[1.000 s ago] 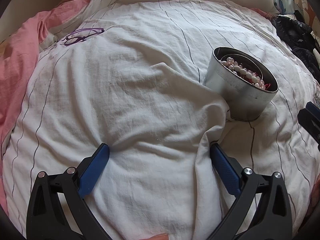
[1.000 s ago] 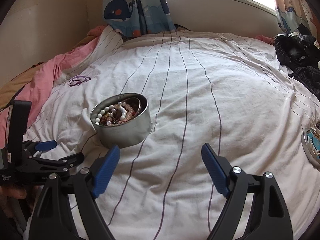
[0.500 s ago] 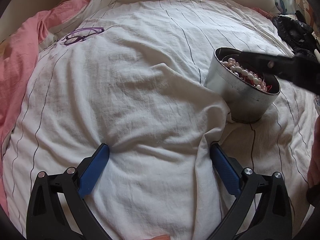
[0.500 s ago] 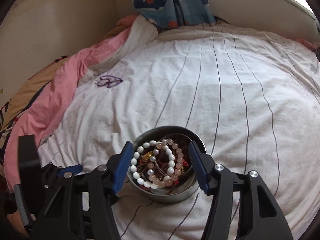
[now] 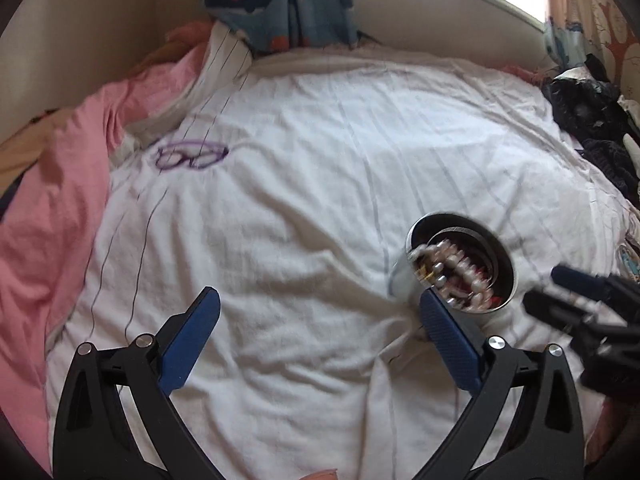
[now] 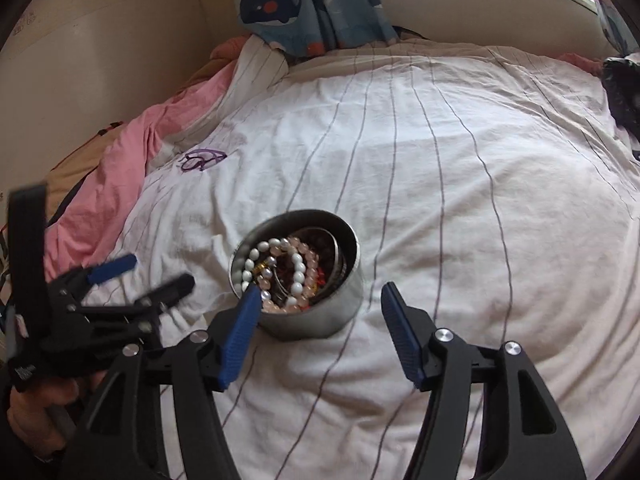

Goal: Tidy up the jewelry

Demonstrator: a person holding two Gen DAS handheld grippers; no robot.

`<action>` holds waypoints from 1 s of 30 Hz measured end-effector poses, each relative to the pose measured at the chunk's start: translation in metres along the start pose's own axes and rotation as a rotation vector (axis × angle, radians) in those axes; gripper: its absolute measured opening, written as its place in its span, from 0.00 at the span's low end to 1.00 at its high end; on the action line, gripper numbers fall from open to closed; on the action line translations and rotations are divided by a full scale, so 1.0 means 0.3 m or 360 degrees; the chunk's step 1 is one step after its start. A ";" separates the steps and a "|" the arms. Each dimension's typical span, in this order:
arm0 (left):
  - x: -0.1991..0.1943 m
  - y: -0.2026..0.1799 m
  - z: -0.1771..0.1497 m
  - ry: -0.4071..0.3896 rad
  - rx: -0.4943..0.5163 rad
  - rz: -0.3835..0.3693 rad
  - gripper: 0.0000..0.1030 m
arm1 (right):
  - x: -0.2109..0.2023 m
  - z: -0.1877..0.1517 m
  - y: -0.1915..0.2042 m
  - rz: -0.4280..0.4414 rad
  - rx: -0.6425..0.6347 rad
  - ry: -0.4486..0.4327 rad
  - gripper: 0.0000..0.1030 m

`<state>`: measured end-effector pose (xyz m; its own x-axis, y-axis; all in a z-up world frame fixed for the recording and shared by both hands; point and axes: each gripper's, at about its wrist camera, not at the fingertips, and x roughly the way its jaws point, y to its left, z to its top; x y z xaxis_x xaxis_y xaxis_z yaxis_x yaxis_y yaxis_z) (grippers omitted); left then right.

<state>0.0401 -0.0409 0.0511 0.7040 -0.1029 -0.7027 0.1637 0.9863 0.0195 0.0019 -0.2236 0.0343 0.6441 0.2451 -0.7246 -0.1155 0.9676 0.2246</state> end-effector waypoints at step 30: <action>0.201 -0.306 0.081 0.0282 0.0355 -0.0442 0.71 | -0.099 -0.069 -0.183 -0.0002 0.0346 0.0017 0.72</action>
<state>0.0843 -0.1407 0.0243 0.4848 -0.3189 -0.8144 0.4908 0.8699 -0.0484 -0.0266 -0.2829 0.0300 0.6358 0.2455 -0.7317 0.0518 0.9323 0.3578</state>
